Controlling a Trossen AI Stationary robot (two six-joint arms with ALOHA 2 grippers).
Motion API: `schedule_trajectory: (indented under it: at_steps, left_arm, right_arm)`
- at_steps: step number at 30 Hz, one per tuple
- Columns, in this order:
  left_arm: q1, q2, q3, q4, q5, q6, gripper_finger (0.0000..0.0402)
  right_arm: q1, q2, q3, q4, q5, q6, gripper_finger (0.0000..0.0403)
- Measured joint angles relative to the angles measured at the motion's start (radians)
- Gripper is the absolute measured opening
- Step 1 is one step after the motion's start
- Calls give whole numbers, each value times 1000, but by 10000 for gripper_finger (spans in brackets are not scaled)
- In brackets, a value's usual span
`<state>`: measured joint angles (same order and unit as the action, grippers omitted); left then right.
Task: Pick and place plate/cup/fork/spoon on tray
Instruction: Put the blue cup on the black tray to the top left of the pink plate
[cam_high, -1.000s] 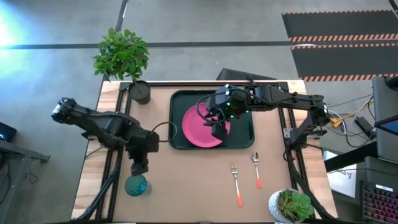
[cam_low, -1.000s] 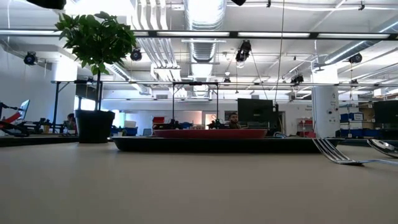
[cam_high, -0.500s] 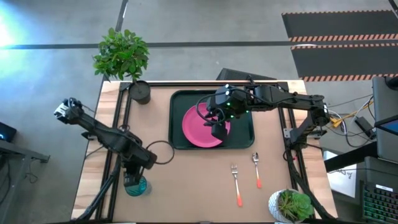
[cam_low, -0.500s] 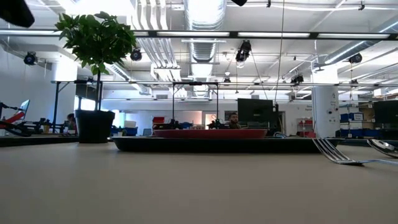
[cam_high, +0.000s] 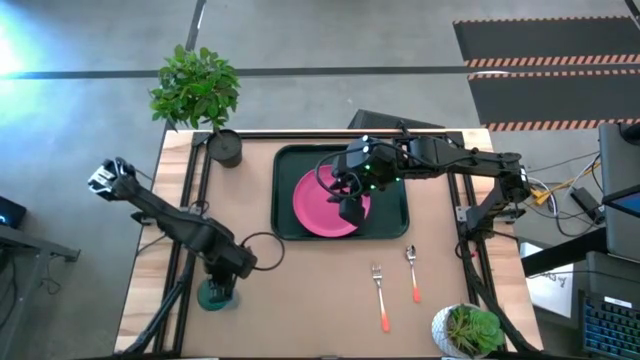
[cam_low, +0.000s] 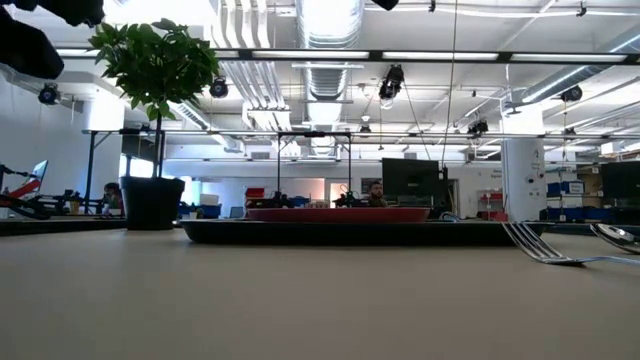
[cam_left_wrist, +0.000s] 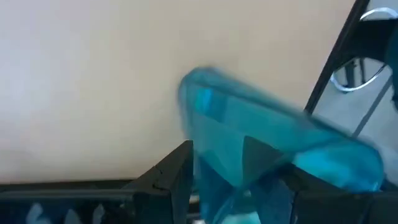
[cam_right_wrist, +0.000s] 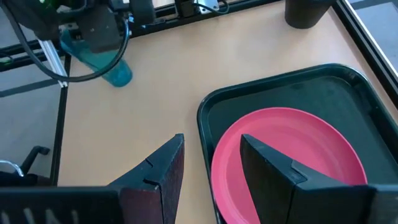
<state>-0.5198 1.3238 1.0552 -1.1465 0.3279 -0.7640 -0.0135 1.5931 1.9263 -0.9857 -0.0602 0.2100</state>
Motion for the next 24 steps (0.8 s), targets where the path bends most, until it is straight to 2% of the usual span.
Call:
schedule_trajectory:
  at_steps: [5,7,10,13,19,24]
  left_arm:
    - [1,21,-42,55,24,-53,114]
    - [0,40,-46,61,49,-61,85]
    - [0,69,-43,64,59,-42,17]
    - [0,84,-30,65,25,-24,4]
    - [4,76,29,44,-184,-47,1]
    - [43,27,128,-108,-407,-118,1]
  right_arm:
    - [0,-1,0,0,0,-1,146]
    - [0,-1,0,0,0,-2,146]
    - [0,-1,0,-1,0,-11,146]
    - [0,-1,0,-1,0,-14,146]
    - [0,-1,0,-4,0,-25,146]
    - [0,-1,0,-5,0,-25,146]
